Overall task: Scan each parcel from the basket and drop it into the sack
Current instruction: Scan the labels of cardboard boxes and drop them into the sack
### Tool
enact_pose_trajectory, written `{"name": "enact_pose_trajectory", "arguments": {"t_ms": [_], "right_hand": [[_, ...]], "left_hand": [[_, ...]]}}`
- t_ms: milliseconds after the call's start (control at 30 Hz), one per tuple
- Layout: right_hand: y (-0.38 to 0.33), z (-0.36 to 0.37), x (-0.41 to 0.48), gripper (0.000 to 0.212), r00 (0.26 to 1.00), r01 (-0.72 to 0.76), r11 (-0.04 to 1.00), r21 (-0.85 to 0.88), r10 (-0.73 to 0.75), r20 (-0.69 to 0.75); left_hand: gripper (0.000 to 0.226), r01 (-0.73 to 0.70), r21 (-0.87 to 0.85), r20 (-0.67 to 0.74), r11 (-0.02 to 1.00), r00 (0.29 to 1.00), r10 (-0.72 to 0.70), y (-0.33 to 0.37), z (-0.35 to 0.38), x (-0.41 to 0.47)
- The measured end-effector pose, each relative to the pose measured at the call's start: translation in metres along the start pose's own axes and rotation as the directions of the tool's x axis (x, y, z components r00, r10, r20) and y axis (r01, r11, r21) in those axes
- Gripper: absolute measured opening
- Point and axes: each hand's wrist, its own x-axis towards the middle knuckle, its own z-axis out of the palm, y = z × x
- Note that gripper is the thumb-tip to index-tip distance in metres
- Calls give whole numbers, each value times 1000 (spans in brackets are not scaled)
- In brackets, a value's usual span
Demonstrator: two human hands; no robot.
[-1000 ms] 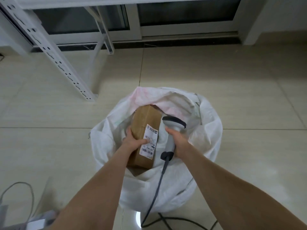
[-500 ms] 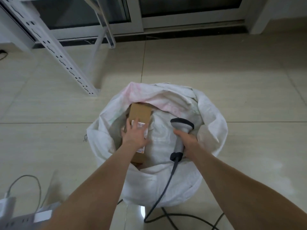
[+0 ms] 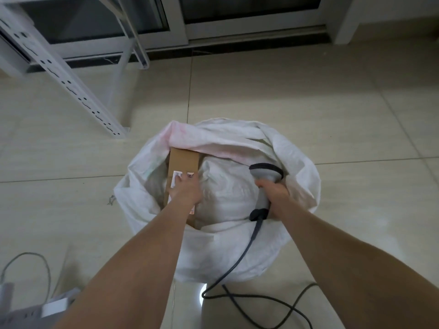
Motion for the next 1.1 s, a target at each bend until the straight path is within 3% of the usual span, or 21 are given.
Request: {"name": "enact_pose_trajectory", "arguments": {"t_ms": [67,200,300,500,733,1100], "right_hand": [[-1,-4,-1,67,1000,15,999,39,-15,7],[-18,-6,-38,18,983,43,991,130,-65,170],[-39,-16,-87,8,974,50,990,132,-78,212],[-88,-59,-190,12,992,23,980,199,-48,120],[-143,-137,-326,12,995,55,918,394,-83,55],[-208,-303,-538,12,981,158,743,650,-46,-186]], "left_hand": [[60,-8,-37,37,999,999,10,0,-7,1],[41,-46,-176,12,983,999,49,18,-31,-19],[38,-80,-206,-11,975,997,79,28,-61,-52],[22,-189,-76,-120,979,976,179,44,-151,-130],[46,-178,-21,10,984,984,178,94,-268,-252],[47,-478,34,-8,877,878,479,231,-432,-453]]}}
